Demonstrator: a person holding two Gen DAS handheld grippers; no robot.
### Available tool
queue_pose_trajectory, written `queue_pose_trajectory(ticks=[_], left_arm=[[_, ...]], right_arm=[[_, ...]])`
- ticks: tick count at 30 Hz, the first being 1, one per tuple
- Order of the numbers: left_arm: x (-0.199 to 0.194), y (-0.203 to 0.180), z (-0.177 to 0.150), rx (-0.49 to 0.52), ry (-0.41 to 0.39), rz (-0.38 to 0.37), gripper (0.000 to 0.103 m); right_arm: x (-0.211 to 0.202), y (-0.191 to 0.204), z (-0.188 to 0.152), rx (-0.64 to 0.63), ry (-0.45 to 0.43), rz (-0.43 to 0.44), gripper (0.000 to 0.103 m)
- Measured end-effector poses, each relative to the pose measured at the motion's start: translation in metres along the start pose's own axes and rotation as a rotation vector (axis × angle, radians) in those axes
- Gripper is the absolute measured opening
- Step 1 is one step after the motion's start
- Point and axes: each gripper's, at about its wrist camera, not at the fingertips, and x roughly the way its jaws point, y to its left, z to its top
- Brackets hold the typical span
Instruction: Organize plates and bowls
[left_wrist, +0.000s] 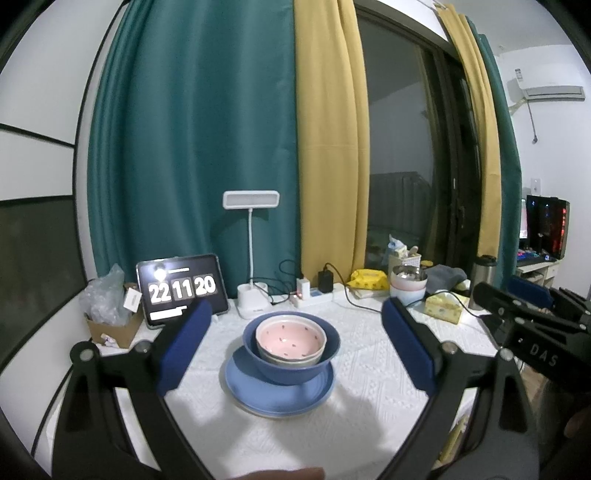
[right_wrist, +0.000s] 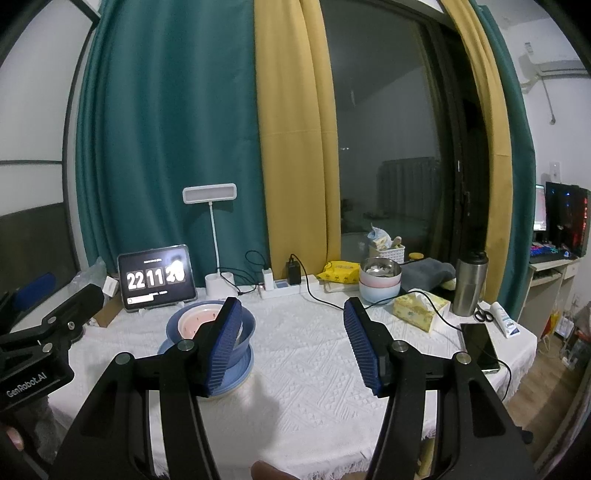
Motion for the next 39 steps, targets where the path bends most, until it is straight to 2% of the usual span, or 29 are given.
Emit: queue_pose_trajectory(ticks=[39], left_arm=[[0.0,-0.0022,-0.0005,0.0,0.0,-0.001,0.094]], right_arm=[[0.0005,-0.0024,-0.0001,-0.008,0.005,0.01,0.061]])
